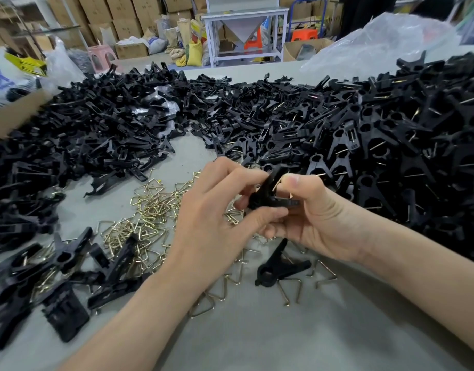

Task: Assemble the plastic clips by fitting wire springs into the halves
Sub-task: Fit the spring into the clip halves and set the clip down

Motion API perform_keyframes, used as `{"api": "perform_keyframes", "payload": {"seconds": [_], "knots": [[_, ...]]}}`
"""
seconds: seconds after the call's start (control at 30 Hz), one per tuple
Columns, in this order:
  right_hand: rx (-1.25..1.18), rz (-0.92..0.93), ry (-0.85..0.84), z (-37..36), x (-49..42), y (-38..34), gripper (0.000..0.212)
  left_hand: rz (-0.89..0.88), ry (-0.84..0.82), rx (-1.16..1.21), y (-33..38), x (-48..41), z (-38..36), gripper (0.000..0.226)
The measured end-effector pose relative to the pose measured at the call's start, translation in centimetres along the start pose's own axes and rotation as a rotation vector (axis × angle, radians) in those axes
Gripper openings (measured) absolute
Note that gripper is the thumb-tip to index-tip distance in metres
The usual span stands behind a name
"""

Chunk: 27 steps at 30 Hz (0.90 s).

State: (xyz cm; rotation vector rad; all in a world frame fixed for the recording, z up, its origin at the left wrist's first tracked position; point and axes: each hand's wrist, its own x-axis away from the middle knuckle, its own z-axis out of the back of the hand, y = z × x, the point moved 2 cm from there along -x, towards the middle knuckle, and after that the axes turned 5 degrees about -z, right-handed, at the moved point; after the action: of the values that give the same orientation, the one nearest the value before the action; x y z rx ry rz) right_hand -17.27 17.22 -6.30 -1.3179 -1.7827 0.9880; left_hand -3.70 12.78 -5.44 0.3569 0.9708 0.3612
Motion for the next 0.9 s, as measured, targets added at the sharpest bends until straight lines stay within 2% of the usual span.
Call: {"api": "perform_keyframes", "payload": {"seconds": [0.27,0.6,0.9], "knots": [[0.009,0.021,0.001,-0.19,0.02,0.05,0.048,-0.009,0.022,0.017,0.01,0.10,-0.10,0.028],[-0.001,0.041,0.064,-0.63,0.26,0.01,0.030,0.013,-0.002,0.017,-0.12,-0.03,0.20,0.033],[-0.030,0.016,0.048,-0.66,-0.01,0.21,0.033,0.000,-0.009,0.067,0.17,-0.14,-0.05,0.027]]}}
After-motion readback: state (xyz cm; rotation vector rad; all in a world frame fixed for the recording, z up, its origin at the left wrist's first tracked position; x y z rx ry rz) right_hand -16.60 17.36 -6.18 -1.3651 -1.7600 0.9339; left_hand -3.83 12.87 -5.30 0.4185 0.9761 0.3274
